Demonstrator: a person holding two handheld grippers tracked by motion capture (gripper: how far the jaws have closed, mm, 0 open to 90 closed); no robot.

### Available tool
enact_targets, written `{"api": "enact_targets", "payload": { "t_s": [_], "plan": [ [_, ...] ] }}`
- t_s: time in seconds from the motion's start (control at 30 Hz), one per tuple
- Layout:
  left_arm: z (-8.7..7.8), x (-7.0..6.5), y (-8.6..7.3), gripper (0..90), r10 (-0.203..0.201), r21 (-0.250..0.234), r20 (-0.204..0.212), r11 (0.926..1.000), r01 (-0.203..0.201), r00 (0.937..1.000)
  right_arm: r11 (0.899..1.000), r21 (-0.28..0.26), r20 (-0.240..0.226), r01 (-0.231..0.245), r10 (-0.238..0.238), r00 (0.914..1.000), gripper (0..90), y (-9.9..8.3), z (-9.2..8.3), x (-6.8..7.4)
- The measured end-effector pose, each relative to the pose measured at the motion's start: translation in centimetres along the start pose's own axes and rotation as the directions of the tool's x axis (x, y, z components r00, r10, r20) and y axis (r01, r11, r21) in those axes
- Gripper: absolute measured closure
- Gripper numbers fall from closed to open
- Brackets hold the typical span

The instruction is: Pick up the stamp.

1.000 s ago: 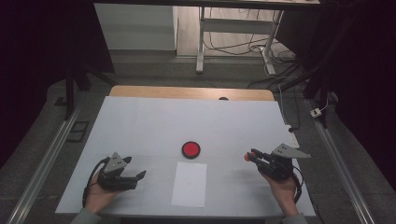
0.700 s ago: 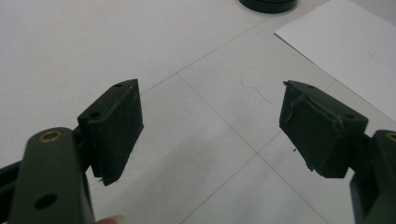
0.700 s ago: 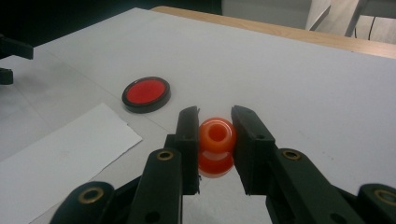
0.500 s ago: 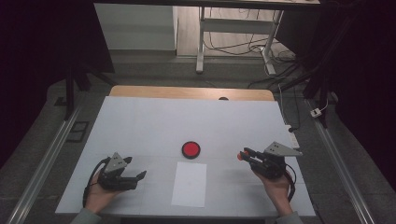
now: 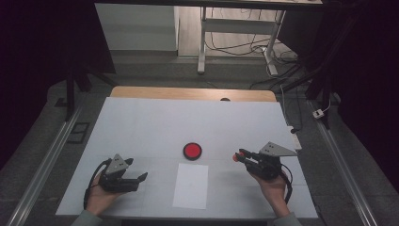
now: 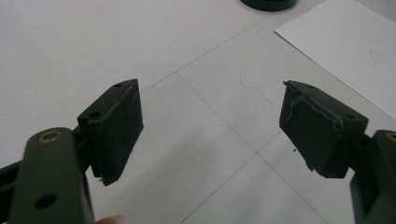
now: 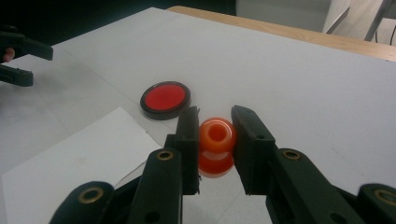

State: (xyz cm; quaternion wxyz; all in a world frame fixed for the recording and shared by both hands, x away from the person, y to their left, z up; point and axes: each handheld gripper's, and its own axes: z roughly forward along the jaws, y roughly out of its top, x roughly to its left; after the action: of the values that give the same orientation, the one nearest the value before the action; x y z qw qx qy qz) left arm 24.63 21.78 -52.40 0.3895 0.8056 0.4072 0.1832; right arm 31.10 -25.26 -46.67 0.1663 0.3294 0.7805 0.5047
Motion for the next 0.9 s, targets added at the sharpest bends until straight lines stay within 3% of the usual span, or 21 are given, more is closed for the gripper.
{"api": "enact_targets", "payload": {
  "t_s": [0.9],
  "plan": [
    [0.1, 0.0, 0.0, 21.0, -0.002, 0.002, 0.002, 1.0000, 0.002, 1.0000, 1.000, 0.009, -0.062, 0.026, -0.026, 0.9977, 71.8, 0.7, 2.3, 2.0]
  ]
}}
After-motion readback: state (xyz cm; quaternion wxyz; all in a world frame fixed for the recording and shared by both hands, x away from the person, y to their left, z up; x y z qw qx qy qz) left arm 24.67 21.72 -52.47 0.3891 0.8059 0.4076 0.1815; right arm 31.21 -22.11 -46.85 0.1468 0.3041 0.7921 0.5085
